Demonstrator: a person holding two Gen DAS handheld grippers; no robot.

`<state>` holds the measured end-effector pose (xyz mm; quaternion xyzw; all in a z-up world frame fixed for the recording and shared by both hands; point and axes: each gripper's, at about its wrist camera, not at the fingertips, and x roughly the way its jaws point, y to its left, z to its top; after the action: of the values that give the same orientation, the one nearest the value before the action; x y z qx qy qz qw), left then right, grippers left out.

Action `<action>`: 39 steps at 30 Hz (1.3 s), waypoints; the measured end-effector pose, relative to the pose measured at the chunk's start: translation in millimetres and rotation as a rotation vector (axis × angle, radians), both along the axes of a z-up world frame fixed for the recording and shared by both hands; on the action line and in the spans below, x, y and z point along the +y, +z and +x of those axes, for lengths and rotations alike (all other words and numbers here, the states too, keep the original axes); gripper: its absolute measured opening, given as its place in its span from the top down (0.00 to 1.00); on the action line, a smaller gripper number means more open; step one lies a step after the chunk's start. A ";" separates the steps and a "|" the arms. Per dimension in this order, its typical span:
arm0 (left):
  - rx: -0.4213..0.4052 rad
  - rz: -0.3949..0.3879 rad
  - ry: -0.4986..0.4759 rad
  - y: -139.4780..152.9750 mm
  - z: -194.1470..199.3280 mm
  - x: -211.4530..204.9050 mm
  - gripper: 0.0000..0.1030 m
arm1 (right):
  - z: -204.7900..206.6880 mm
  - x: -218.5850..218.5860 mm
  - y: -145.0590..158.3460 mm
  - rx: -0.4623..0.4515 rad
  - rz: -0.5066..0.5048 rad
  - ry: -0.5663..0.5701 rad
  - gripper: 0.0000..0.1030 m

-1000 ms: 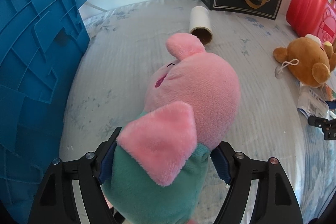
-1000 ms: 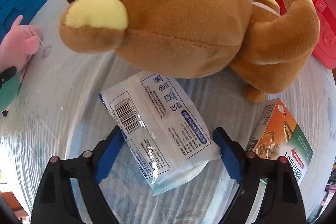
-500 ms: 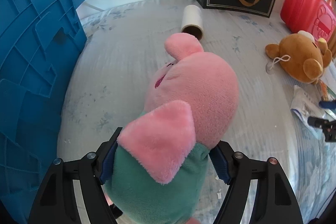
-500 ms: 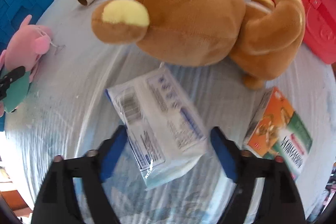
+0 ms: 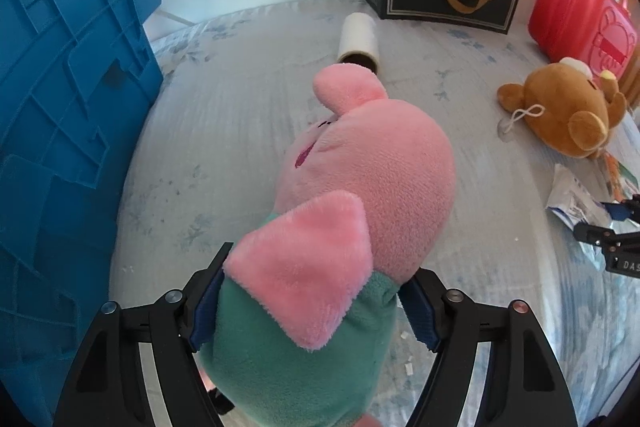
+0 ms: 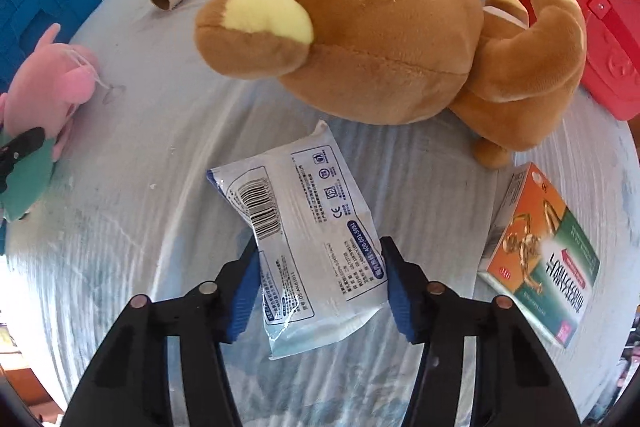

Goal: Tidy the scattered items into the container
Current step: 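Close the right tool on the white medicine pack and lift it, then carry the pig and medicine pack over the blue crate and open both tools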

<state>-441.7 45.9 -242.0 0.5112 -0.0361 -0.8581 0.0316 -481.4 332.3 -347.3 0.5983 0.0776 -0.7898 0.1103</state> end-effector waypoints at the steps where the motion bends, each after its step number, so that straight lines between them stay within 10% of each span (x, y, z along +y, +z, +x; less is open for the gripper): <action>1: 0.004 0.000 -0.001 2.7 1.0 0.7 0.27 | 1.5 0.1 0.8 0.001 -0.010 -0.006 0.47; 12: 0.133 0.000 -0.027 70.1 24.3 7.5 0.27 | 17.3 -30.0 57.1 0.129 -0.033 0.020 0.48; 23: 0.389 -0.033 -0.024 196.9 69.9 -10.5 0.27 | 70.2 -61.4 208.8 0.383 -0.068 0.092 0.48; 39: 0.595 -0.149 0.256 335.5 166.5 -188.5 0.28 | 133.3 -251.6 382.1 0.625 -0.209 0.370 0.48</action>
<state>-275.3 -142.6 93.6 0.2347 -0.0234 -0.9539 0.1859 -348.1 80.6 34.9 0.2899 0.1332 -0.9046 0.2825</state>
